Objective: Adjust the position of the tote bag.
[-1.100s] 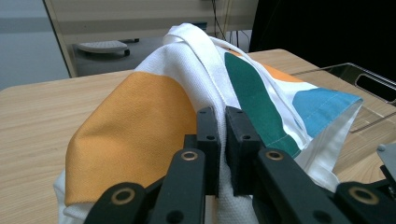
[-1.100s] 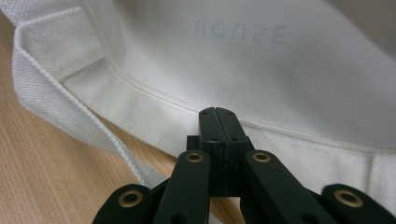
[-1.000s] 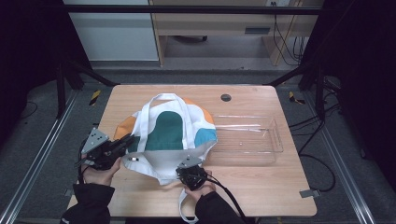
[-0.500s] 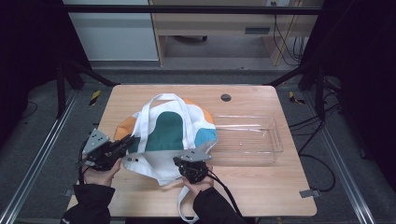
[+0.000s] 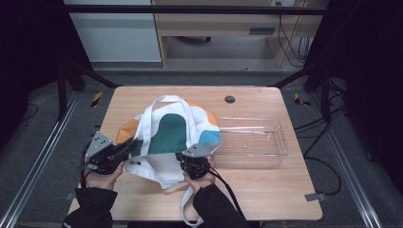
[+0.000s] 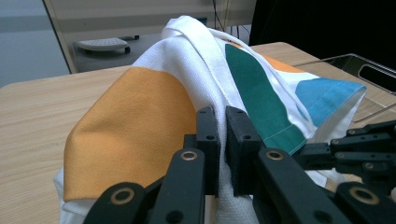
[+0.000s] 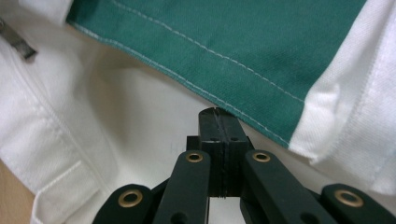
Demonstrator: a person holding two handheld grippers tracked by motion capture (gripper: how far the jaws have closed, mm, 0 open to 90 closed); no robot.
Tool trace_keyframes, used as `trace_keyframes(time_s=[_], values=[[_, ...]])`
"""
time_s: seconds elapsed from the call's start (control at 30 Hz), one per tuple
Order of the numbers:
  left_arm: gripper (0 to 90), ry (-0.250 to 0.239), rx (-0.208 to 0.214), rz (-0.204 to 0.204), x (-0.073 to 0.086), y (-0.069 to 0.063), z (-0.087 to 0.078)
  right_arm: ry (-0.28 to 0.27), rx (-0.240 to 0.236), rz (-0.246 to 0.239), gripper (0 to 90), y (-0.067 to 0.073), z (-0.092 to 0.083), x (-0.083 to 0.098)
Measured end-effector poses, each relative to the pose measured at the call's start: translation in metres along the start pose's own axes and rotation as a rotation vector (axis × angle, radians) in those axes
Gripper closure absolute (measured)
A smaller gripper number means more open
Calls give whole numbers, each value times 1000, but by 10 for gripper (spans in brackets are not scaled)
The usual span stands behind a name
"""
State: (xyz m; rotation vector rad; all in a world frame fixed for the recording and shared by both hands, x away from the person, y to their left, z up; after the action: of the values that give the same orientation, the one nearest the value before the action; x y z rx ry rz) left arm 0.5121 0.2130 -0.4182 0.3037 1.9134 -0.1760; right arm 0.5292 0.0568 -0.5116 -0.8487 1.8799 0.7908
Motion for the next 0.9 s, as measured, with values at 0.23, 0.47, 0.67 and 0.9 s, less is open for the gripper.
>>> trace_keyframes(time_s=[0.23,0.47,0.67,0.9], values=[[836,11,-1,1,3,-1,3,-69,15,-24,900,-1,-16,-17],[833,23,-4,-2,6,0,4,-142,17,-55,900,1,-32,-46],[832,28,-4,0,7,0,6,-169,13,-74,900,3,-40,-63],[816,28,-7,3,8,0,7,-177,16,-89,900,3,-46,-70]])
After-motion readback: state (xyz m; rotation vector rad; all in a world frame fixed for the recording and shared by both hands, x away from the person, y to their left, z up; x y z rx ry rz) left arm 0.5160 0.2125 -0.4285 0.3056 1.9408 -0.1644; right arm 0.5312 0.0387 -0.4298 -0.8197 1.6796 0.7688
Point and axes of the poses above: each handheld gripper's, and its own axes: z roughly forward along the jaws, x roughly out of its underside, y roughly to its left, the point moved 10 cm from there along z, roughly forward along the jaws, and after that the axes turned 14 degrees about -x, right-handed, at the moved point
